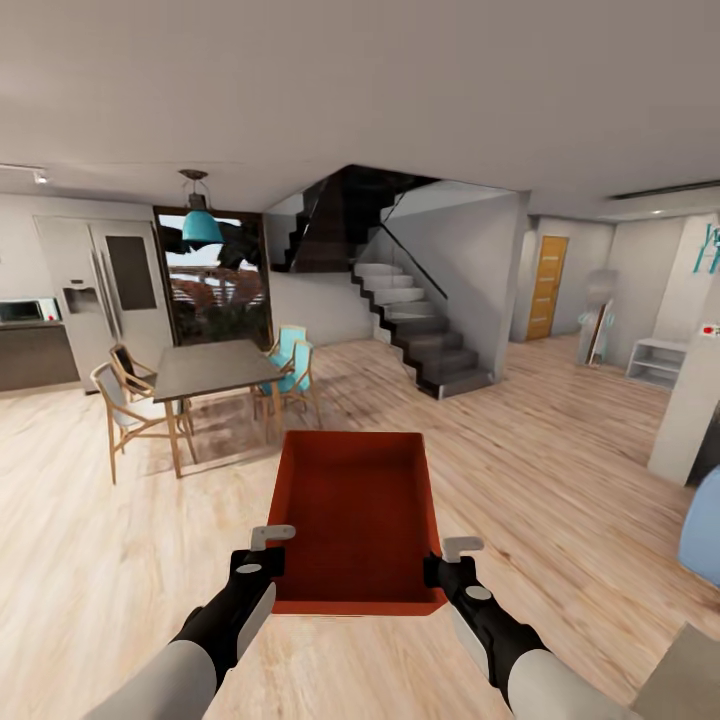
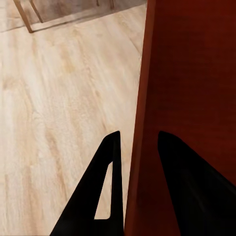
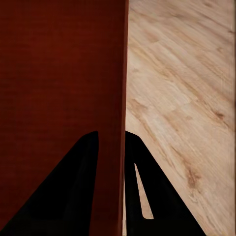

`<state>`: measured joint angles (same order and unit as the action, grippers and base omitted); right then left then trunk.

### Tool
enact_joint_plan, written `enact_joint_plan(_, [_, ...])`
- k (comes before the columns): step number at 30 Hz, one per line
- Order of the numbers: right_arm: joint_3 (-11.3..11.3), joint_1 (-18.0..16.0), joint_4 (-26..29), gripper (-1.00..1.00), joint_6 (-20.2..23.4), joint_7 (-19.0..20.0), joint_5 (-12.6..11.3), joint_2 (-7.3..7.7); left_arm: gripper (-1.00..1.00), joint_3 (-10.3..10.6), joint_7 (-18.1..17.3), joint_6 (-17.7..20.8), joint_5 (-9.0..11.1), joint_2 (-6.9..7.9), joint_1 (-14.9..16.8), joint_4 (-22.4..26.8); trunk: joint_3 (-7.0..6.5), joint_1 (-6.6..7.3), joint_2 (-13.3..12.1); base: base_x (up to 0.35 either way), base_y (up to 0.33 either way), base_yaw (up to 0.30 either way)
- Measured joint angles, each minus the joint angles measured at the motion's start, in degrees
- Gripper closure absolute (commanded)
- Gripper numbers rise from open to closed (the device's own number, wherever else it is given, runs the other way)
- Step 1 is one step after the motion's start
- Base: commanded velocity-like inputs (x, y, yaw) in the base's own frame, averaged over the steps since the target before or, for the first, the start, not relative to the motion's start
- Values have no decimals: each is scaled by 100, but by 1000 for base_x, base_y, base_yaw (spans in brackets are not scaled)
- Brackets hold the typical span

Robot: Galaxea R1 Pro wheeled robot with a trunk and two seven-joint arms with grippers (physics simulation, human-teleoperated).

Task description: Move the two storage containers from the living room to the garage. In the garage, place one container on the floor and stack the other container on top of it (either order is fine).

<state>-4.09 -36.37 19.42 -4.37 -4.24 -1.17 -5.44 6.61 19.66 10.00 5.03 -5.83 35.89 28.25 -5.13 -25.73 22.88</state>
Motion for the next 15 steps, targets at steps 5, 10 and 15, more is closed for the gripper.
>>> enact_joint_plan(5, [-2, 0, -5, 100, -10, -1, -7, -1, 100, -2, -2, 5, -7, 0, 0, 5, 0, 0, 0, 330, 0, -20])
enact_joint_plan(10, [-3, 0, -6, 100, -4, 1, -7, 0, 100, -4, -3, 7, -4, 1, -2, 2, 0, 0, 0, 331, 0, -1])
enact_joint_plan(15, [-2, 0, -5, 100, -6, -1, -7, -1, 100, -5, -4, 6, -7, 0, -1, 3, 0, 0, 0, 331, 0, 0])
